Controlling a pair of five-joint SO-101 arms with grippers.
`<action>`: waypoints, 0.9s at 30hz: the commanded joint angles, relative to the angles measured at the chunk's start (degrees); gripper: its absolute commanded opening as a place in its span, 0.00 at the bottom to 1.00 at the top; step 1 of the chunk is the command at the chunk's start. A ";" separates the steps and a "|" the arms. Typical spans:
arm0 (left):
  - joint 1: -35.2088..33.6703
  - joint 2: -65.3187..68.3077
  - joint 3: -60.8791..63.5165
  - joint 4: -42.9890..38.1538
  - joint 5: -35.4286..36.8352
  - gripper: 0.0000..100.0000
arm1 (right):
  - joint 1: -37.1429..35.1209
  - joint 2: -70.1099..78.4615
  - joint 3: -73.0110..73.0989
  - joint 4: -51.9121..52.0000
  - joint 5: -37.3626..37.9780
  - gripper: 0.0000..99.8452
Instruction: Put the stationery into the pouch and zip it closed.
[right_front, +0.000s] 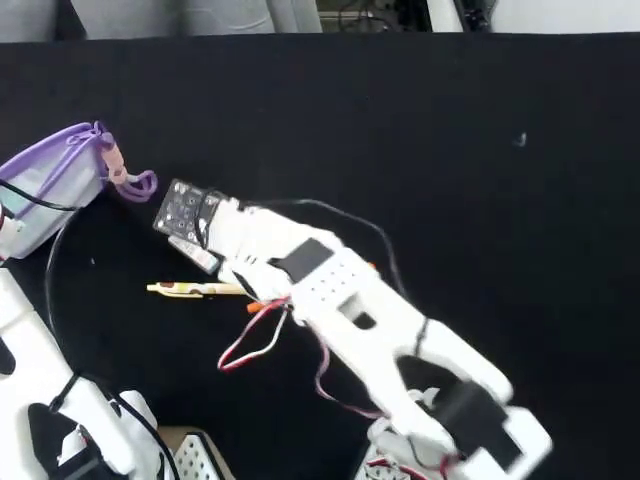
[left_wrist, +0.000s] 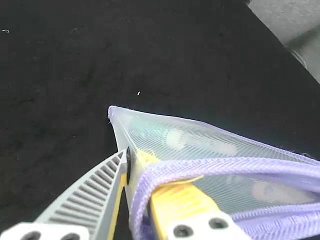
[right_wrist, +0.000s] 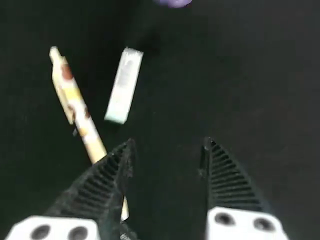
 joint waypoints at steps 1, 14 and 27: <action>-0.57 -0.35 -3.82 -0.97 0.09 0.03 | -1.58 6.73 -2.86 0.62 3.08 0.21; -0.57 -0.18 -3.74 -0.97 0.09 0.03 | -7.21 21.05 -9.10 4.84 11.08 0.21; 0.31 -0.35 -4.35 -0.97 0.44 0.03 | 0.35 28.09 -25.89 16.09 10.81 0.01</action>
